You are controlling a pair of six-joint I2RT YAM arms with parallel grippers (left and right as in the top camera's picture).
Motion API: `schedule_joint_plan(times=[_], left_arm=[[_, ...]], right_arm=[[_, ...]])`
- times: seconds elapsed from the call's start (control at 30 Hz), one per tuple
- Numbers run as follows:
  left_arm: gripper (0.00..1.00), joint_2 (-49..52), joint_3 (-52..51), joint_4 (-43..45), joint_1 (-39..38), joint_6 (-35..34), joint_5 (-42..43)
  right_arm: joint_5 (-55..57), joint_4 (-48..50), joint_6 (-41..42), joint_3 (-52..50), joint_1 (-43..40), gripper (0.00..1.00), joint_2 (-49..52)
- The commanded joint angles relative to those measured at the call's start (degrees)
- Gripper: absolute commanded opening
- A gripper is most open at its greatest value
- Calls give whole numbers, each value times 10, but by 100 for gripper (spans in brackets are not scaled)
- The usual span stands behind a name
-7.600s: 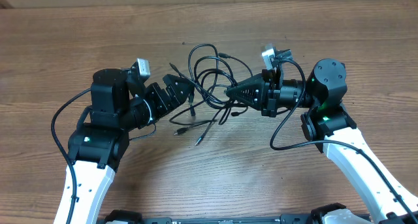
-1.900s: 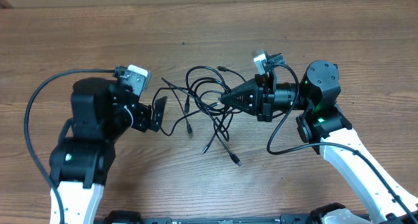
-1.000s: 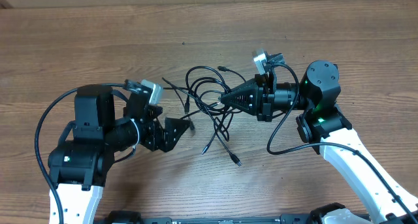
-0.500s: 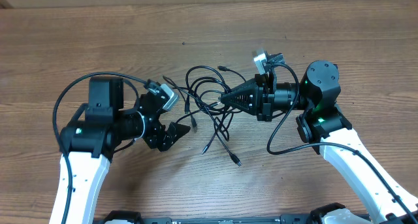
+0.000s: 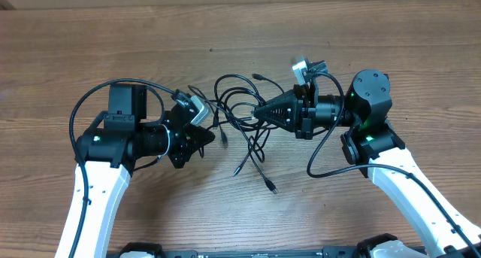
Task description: Untangle cables
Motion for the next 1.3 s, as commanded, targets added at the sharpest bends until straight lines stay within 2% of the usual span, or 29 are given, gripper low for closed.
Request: schedule_joint_plan(times=[0.0,0.17,0.37,0.5,0.63,1.03,1.27], left_arm=[[4,-40,11,-3,2,6,17],[4,-107,13,-8,2,-20,-24],[4,-194,15,-6,2,-120,-223],[4,-233,15,-4,2,-183,-306],[4,-251,15,-3,2,-223,-349],[4,-253,15,20,2,-275,-343],[4,-253,15,99,2,-284,-207]], right_arm=[[0,4,-1,14,0,4,-6],[0,4,-1,14,0,4,-6],[1,4,-2,14,-1,4,-6],[9,2,-1,14,-1,4,-6],[22,-15,-2,14,-1,4,-6],[23,-16,-2,14,-1,4,-6],[27,-16,-2,14,-1,4,-6]])
